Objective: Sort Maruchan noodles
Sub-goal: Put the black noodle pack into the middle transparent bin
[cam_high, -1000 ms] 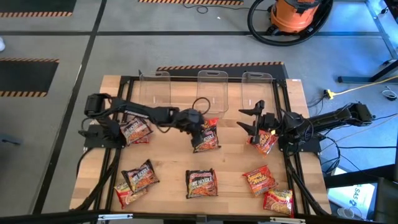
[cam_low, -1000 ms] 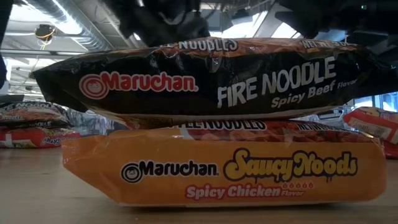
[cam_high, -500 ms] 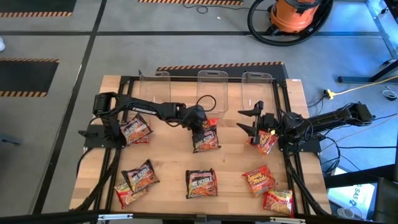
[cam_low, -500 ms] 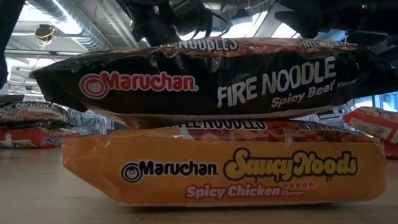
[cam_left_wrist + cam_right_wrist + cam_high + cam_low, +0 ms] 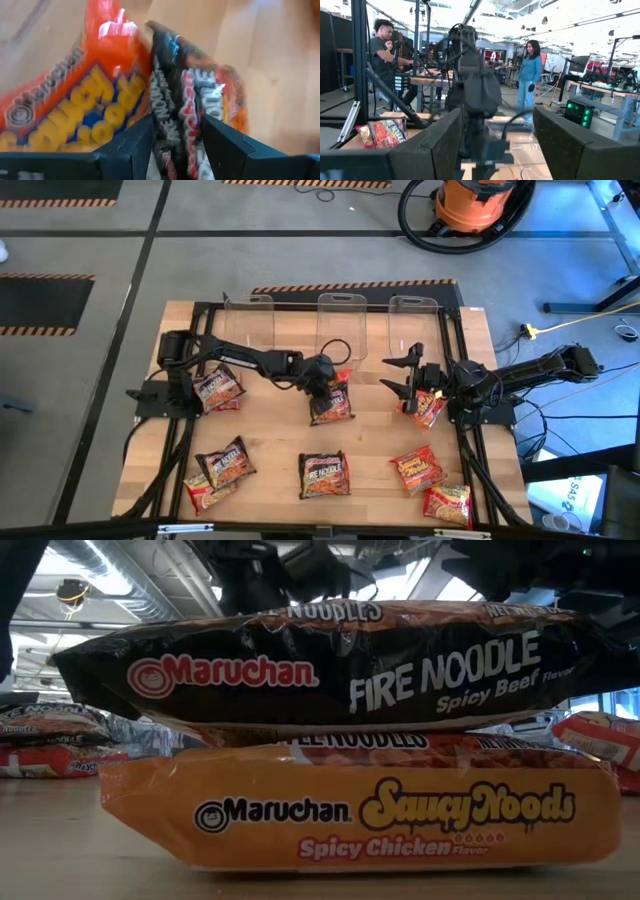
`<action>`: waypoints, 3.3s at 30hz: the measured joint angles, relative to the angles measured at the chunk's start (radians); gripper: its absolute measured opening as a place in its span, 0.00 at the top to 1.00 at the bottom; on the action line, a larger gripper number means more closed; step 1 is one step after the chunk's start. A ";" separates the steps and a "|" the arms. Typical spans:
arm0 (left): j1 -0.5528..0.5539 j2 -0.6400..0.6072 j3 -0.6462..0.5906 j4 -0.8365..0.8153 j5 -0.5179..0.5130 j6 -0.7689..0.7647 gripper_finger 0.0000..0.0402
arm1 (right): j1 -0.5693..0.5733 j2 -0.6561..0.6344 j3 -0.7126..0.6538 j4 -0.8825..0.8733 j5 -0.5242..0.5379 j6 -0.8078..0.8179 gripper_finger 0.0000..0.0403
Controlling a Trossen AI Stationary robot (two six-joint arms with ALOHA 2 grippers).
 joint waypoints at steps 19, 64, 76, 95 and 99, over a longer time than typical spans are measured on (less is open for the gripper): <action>-0.023 0.104 0.002 0.066 0.207 0.057 0.62 | 0.000 0.000 0.000 -0.005 0.010 -0.001 0.42; -0.238 -0.340 0.001 0.090 -0.708 0.411 1.00 | -0.002 0.300 0.174 -0.167 0.098 0.161 0.22; -0.249 -0.340 0.001 0.173 -0.688 0.480 1.00 | -0.070 0.521 0.278 -0.092 -0.049 0.239 0.25; -0.248 -0.340 0.001 0.242 -0.565 0.481 0.96 | -0.074 0.565 0.278 0.008 -0.050 0.180 0.74; -0.252 -0.340 0.001 0.244 -0.566 0.478 0.96 | -0.074 0.565 0.278 0.008 -0.034 0.179 0.75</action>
